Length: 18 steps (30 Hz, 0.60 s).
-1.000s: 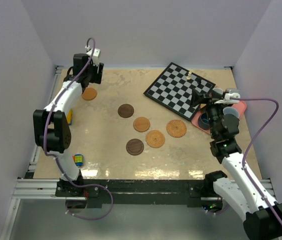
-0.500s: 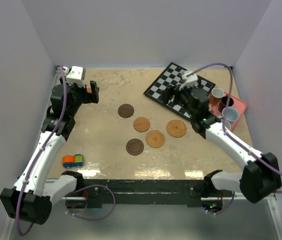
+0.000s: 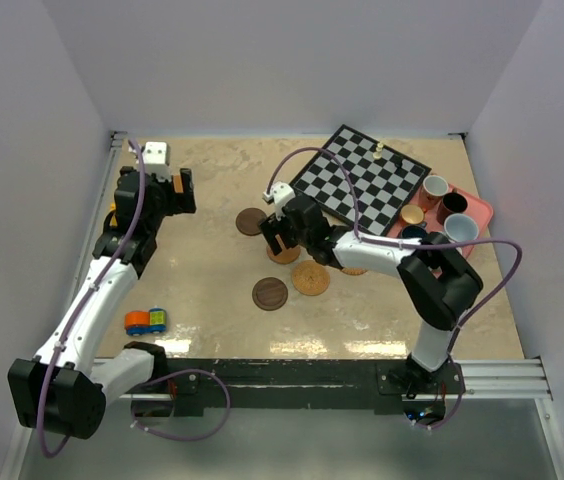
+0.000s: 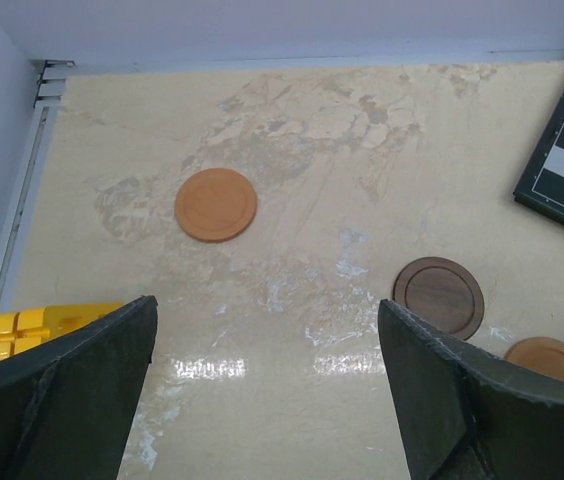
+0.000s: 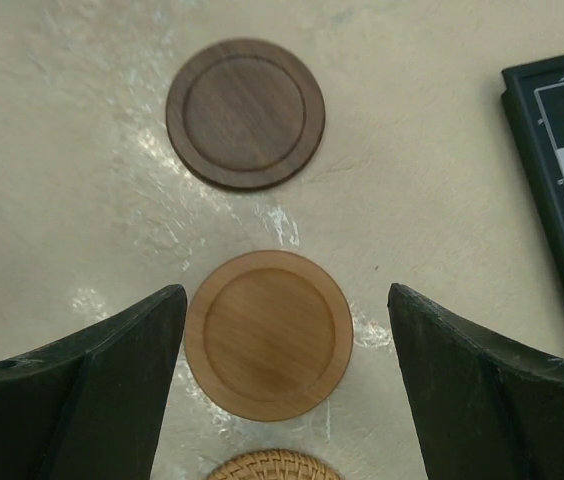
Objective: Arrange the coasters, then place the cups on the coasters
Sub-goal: Move the coaster to the center of the board.
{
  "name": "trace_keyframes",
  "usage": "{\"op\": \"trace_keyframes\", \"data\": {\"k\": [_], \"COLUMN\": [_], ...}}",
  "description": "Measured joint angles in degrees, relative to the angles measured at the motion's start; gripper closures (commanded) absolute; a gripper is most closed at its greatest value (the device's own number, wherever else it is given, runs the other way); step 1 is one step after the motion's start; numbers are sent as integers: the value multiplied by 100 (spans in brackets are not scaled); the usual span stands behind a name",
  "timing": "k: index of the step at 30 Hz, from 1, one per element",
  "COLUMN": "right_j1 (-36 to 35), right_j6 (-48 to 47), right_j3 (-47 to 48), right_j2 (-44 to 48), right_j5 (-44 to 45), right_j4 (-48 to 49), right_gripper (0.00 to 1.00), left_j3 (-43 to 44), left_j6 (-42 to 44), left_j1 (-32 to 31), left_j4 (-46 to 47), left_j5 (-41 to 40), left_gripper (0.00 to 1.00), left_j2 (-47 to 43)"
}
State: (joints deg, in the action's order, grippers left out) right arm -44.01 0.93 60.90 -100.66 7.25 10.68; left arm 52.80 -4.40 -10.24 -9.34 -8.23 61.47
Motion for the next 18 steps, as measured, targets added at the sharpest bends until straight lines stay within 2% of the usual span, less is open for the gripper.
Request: {"op": "trace_keyframes", "data": {"k": [12,18], "right_j1": [33,33], "right_j6": [-887,-1217], "right_j3": [654,1008], "right_j2": [-863,-1392], "right_j5": [-575,-835], "right_j4": [-83,-149], "right_gripper": [24,25], "left_j3": [-11,-20], "left_j6": [-254,-254], "left_j1": [85,85], "left_j4": [72,79], "left_j5": [-177,-271], "left_gripper": [3,3], "left_j2": [-48,-72]}}
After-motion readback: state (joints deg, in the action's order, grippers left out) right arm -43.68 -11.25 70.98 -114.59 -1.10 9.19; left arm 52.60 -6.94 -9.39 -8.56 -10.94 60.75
